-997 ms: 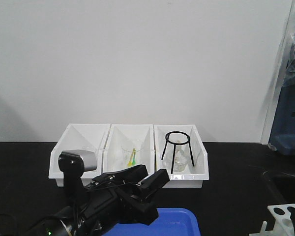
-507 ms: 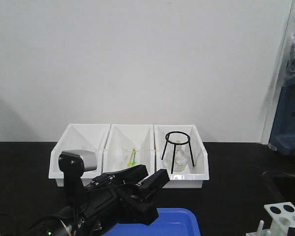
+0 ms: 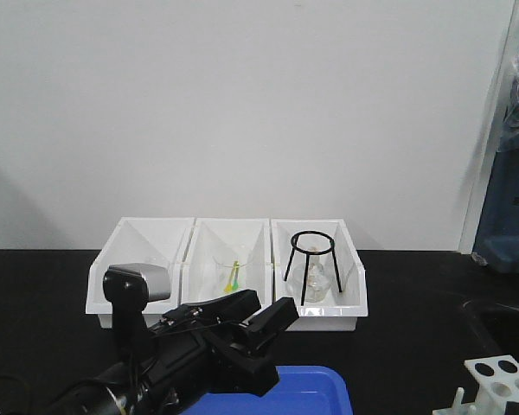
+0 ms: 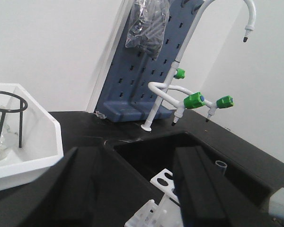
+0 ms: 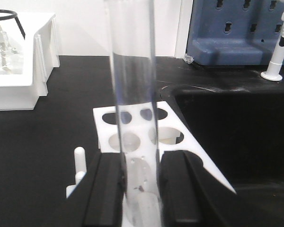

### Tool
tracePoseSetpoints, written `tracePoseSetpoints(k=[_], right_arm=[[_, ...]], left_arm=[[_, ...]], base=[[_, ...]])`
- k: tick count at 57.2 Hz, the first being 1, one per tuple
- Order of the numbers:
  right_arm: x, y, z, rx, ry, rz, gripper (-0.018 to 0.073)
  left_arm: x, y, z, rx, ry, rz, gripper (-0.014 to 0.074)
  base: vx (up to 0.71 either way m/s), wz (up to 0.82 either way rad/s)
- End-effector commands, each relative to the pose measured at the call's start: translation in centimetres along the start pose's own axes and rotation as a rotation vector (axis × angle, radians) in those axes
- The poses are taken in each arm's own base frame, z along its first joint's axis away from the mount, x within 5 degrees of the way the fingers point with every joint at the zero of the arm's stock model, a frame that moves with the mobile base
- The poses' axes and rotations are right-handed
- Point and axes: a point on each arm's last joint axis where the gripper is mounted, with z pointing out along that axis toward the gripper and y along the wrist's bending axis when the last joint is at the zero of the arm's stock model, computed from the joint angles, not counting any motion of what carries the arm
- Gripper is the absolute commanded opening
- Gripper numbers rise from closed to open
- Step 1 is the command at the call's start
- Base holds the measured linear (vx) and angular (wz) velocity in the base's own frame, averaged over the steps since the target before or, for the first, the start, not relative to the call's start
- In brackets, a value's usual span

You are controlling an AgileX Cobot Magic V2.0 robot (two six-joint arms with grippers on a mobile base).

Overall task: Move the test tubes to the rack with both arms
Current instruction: 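Lower the tube into a rack hole and open the right gripper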

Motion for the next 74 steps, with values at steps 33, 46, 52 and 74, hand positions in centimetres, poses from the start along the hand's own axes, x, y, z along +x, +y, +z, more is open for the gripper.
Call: tracePoseSetpoints(k=[33,46,52,74], right_arm=[[-9.6,-0.5,-3.0,0.005,-0.257,-0.073,0.0384],[-19.2,-0.7,-8.0,-0.069,-0.288,-0.059,0.0384],[-20.8,-0.8,-10.6,-0.095,-0.283,-0.063,0.0384],[-20.0,-1.0,-14.4,-0.135,-0.224,-0.068,0.0384]], left_arm=[[-2.7,-1.2,-0.3,0.066,-0.139,0.003,0.0483],[-3.6,-1.6,-0.8,0.063,-0.181,0.146,0.0483],[-5.7,-2.6,-2.3,0.041,-0.224,0.296,0.0483],[-13.4,-5.4,-13.0,-0.214,-0.285,0.517,0.0483]], base=[[0.0,0.0],[0.0,0.0],[0.0,0.0],[0.0,0.0]])
